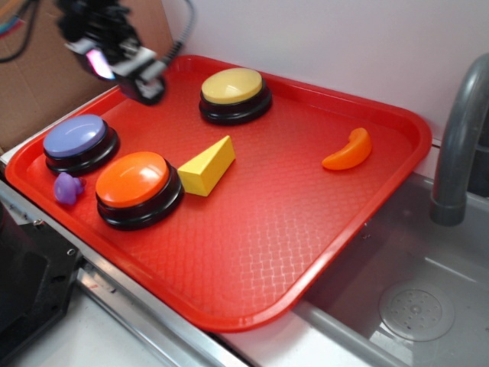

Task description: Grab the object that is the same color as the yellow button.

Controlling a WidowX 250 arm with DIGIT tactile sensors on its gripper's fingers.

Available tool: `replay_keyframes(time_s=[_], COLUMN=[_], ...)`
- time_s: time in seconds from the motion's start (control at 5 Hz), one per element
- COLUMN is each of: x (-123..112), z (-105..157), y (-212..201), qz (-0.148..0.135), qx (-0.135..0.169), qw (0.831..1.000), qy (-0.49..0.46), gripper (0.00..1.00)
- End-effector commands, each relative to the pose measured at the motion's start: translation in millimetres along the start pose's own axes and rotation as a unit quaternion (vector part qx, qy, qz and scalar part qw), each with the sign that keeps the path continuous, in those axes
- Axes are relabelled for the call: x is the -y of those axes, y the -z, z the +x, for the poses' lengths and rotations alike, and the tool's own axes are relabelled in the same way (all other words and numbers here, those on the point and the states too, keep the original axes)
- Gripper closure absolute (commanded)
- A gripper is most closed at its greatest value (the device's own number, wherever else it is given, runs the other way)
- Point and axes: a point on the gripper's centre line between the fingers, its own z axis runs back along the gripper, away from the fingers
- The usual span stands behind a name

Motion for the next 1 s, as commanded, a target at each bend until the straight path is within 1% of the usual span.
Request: replay_keyframes(time_s=[0.0, 0.2, 0.4, 0.6, 0.8], x=[11, 12, 8, 6, 7], z=[21, 27, 28, 28, 28], y=[37, 55, 74, 85, 94], qz=[-0.011, -0.013, 0.004, -0.001, 0.010], qx=[-0.002, -0.015, -0.039, -0.053, -0.066], qw=[1.000, 0.999, 0.999, 0.999, 0.998], qy=[0.028, 0.026, 0.006, 0.002, -0.010], gripper=[0.00, 0.00, 0.00, 0.00, 0.35])
